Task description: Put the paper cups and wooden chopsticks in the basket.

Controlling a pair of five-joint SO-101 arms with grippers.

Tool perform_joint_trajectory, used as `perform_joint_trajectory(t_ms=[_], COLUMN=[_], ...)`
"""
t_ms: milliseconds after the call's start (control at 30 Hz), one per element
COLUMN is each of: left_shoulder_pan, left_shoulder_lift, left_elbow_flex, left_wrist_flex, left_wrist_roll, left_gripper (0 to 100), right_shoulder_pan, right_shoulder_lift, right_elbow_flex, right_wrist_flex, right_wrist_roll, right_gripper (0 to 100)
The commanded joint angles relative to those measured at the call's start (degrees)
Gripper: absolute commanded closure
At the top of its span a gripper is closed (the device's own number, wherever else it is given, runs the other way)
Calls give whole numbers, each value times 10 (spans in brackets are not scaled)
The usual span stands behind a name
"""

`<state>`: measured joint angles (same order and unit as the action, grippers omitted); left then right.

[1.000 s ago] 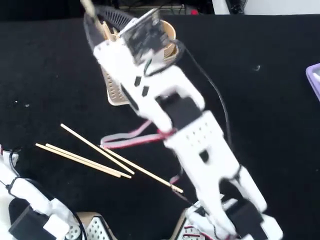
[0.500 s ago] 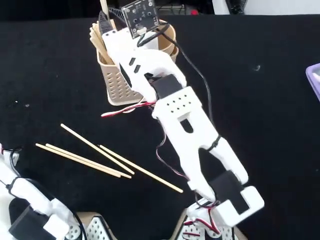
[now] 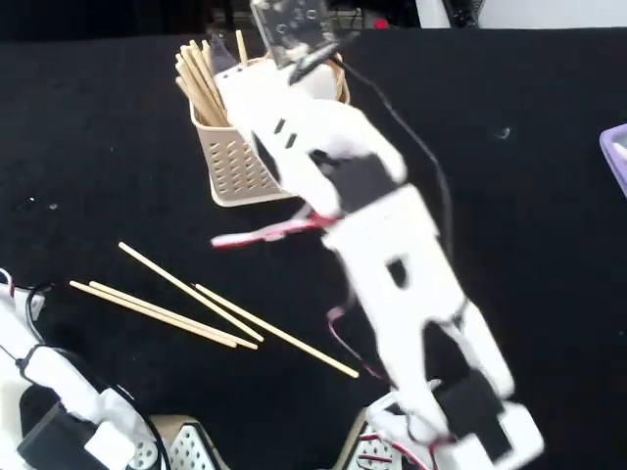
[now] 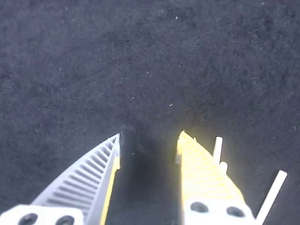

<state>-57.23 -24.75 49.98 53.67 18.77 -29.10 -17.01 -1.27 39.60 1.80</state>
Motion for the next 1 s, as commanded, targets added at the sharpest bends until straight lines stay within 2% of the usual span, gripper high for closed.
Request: perform_joint_trajectory(t_ms=[0, 133, 233, 367, 467, 567, 700, 800, 967], left_shoulder_pan=[53, 172, 271, 383, 440, 485, 521, 548, 596], left_shoulder_lift=[-6, -7, -11, -12, -12, -6, -12, -12, -5], left_elbow_flex=[-10, 15, 21, -1, -8, -5, 5, -2, 6], left_wrist_flex=[4, 11, 57, 139, 157, 155, 152, 152, 151], left_wrist_roll=[-76, -232, -366, -484, -560, -586, -600, -602, -619], left_gripper=[799, 798, 798, 798, 798, 799, 801, 797, 796], right_shoulder_pan=[9, 49, 112, 212, 288, 339, 348, 363, 318], right_shoulder_lift=[-110, -187, -239, -302, -338, -374, -440, -489, -533], right_elbow_flex=[-32, -29, 21, 182, 325, 454, 587, 600, 631], right_wrist_flex=[171, 360, 441, 462, 423, 367, 323, 316, 297], right_wrist_roll=[-2, 61, 93, 115, 140, 140, 139, 139, 139], right_gripper=[893, 936, 939, 938, 938, 938, 938, 938, 938])
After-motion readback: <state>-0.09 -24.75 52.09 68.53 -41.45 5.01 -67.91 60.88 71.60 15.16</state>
